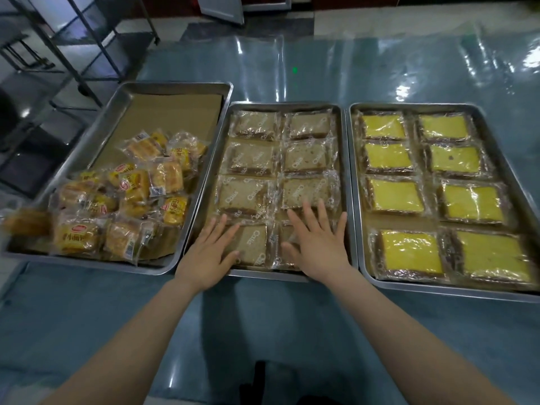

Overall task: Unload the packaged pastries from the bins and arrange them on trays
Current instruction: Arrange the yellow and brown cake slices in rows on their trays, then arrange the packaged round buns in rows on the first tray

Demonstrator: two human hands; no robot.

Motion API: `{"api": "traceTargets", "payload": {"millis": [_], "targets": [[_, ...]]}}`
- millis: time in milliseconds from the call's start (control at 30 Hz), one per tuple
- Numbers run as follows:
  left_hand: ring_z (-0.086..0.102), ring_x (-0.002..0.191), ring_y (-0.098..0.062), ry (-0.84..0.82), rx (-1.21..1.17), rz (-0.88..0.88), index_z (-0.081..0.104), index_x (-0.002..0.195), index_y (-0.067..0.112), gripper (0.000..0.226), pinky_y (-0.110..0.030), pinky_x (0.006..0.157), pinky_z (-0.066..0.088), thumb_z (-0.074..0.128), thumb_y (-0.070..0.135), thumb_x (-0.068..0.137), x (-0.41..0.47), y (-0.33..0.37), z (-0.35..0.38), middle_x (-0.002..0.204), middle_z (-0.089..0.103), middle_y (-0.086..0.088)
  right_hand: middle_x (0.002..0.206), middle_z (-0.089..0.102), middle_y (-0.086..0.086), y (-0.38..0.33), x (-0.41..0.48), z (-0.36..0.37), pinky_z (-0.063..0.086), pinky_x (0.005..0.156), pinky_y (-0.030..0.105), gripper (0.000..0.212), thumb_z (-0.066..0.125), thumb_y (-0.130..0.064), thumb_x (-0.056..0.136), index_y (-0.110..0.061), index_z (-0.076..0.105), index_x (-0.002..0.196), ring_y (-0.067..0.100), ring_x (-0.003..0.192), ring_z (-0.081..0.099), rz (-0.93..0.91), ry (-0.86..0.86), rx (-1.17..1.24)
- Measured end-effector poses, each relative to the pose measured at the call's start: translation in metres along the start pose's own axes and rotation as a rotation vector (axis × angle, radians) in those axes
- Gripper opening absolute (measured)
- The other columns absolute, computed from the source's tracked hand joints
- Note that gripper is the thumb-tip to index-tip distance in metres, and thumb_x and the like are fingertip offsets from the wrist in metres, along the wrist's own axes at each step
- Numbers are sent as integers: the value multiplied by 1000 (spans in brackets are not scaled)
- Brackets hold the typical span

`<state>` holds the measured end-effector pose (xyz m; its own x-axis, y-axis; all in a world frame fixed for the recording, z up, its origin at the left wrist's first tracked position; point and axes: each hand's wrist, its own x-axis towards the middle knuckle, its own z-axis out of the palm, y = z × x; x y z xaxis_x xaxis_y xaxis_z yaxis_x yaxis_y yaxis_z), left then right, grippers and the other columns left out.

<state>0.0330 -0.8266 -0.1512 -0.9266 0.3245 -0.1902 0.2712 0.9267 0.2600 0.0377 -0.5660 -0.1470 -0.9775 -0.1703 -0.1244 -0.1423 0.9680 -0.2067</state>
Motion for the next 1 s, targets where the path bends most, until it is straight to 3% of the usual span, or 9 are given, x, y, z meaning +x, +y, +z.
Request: {"api": "traceTargets", "payload": {"millis": [200,333,467,633,900,1000], "targets": [[-24,136,0,-1,-175,22,3,147,40,65,-31,111,-2,35,55,93,2,-3,-8,153,-15,15,159,-15,-2,8,38,-13,-17,107,64,65,18,-68,91,-43,0,148,39,140,-22,103,-108,-64],[-19,138,-2,-19,-159,111,7,148,38,67,-34,111,3,43,51,92,6,-17,-32,153,-14,15,160,-9,-5,5,34,-8,-14,108,65,66,15,-73,87,-47,2,147,37,143,-15,172,-123,-101],[-15,139,-4,70,-146,196,8,148,35,67,-30,111,-2,46,43,93,11,-42,-72,154,-8,12,160,-1,-4,-15,29,-13,-11,109,65,61,22,-64,92,-41,15,148,31,145,-12,246,-77,-86],[-15,136,-1,164,-107,222,9,148,33,67,-27,110,-4,45,43,93,9,-92,-104,154,-6,14,159,10,-3,-89,38,-18,-6,116,52,63,25,-59,93,-33,20,150,20,146,-2,194,117,42],[-15,137,-3,193,-111,203,5,148,37,69,-32,109,-7,45,45,92,-13,-185,-135,153,-7,15,158,13,-5,-216,73,-19,-8,114,39,60,32,-52,96,-30,19,150,15,146,1,99,165,133],[-14,137,-3,203,-175,163,2,147,41,70,-32,112,-3,46,43,92,-20,-216,-144,154,-6,15,158,19,-4,-247,87,-24,0,117,38,57,40,-48,96,-28,27,149,16,146,5,68,149,187]]}}
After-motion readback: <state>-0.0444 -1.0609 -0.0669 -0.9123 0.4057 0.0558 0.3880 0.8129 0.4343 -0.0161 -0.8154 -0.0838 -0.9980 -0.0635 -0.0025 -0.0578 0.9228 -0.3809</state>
